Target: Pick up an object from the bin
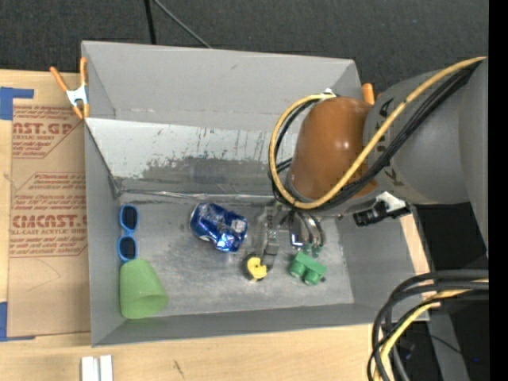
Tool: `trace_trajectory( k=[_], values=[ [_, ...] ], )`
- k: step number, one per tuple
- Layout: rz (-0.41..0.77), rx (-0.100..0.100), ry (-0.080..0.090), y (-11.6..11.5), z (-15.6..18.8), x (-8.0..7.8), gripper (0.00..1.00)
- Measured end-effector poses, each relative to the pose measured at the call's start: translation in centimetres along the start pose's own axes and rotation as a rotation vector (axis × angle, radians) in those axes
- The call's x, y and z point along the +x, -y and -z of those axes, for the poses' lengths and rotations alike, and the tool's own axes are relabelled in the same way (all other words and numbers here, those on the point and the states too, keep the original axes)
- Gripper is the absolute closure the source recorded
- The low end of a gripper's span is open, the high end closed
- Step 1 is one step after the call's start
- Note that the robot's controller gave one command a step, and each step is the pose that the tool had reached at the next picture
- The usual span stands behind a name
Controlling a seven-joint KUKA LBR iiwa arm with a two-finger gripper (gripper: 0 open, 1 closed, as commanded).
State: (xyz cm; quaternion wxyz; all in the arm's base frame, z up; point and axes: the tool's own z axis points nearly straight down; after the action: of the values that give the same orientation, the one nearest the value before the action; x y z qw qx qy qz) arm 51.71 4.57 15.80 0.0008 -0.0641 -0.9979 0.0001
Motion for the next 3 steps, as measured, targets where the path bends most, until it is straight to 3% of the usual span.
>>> trace_trajectory(
  k=[1,2,3],
  values=[
    [-0.179,0.0,-0.002,0.5,-2.2,3.2,1.0],
    [-0.179,0.0,0.0,0.5,-2.1,3.2,0.0],
    [-0.297,0.001,-0.003,0.4,-9.2,1.3,0.0]
  ],
)
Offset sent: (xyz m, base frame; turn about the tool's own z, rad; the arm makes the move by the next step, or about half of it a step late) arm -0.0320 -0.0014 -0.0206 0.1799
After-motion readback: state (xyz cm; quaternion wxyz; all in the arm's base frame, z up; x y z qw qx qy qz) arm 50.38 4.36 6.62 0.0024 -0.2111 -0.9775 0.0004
